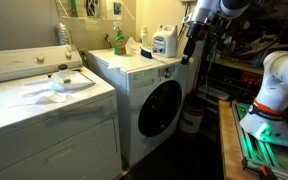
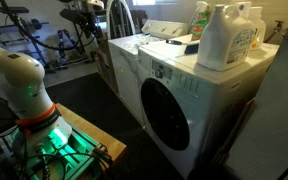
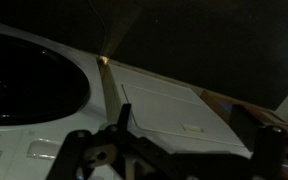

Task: Push a button on the right washing machine

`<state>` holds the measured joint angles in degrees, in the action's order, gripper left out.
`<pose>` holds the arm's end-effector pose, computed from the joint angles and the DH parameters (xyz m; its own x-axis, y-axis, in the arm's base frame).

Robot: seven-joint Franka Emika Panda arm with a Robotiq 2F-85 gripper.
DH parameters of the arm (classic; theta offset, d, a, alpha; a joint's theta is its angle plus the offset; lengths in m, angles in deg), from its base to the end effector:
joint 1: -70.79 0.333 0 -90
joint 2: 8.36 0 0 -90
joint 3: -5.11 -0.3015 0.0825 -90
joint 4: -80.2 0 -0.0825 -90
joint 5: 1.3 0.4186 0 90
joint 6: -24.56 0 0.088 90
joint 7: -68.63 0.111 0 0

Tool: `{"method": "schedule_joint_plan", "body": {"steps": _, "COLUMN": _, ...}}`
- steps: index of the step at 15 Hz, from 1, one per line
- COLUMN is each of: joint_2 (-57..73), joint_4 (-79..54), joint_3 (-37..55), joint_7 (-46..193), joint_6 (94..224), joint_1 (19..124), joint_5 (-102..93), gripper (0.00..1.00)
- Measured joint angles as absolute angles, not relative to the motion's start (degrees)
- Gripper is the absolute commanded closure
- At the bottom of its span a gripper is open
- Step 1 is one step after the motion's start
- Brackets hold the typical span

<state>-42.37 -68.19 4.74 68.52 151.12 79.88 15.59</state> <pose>0.4177 0.0803 0.4429 0.9820 -0.0104 0.1887 0.0399 -0.9646 -0.2608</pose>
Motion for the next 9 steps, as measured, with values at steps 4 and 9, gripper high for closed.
{"method": "schedule_joint_plan", "body": {"steps": 4, "joint_2": -42.33, "joint_4": -68.20, "joint_3": 4.74, "joint_7": 68.52, "joint_6": 151.12, "joint_1": 79.88, "joint_5": 15.59, "gripper": 0.00}}
{"method": "schedule_joint_plan", "body": {"steps": 9, "joint_2": -42.27, "joint_4": -68.32, "joint_3": 4.48, "joint_7": 69.04, "joint_6": 152.65, "joint_1": 78.89, "joint_5": 14.72, "gripper": 0.00}}
